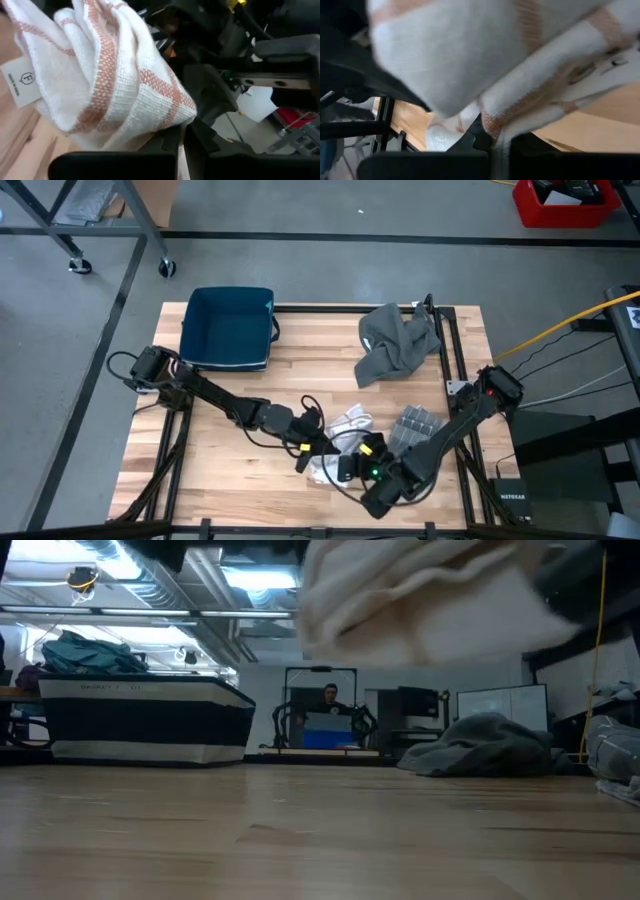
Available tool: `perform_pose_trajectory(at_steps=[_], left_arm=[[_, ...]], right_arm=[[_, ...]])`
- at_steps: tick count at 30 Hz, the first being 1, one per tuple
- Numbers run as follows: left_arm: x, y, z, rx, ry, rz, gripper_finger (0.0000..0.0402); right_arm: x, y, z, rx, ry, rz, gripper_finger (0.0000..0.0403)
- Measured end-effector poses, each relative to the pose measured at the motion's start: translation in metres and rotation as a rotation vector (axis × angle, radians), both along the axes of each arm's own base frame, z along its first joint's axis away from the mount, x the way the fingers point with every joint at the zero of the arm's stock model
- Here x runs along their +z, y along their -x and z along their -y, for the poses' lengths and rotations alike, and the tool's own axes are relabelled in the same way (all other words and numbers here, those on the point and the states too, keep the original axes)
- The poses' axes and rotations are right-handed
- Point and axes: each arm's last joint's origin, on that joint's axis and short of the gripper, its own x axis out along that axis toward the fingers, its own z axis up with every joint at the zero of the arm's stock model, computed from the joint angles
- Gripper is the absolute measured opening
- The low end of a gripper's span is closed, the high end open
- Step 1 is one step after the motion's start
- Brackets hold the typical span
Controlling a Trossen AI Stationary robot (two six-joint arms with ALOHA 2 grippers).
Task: Fold towel
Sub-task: Stack the white towel on top of the gray patterned towel
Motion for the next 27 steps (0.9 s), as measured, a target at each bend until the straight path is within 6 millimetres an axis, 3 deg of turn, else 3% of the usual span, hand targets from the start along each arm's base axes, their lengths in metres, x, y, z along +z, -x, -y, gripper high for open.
perform_pose_trajectory(at_steps=[5,9,19,27], left_arm=[[0.019,-0.010,0.002,-0.002,-0.038,0.027,0.0000],[0.023,-0.022,0.006,-0.003,-0.054,0.038,0.0000],[0.013,-0.066,0.024,-0.089,0.008,0.031,0.0000],[0.022,-0.076,0.025,-0.107,0.026,0.064,0.0000]], right_arm=[[0.016,0.013,-0.009,-0.036,-0.019,-0.026,0.0018],[0.026,0.019,-0.015,-0.046,-0.036,-0.024,0.0018],[0.026,0.033,-0.028,-0.039,-0.076,-0.038,0.0019],[0.026,0.049,-0.039,-0.025,-0.063,-0.033,0.0018]])
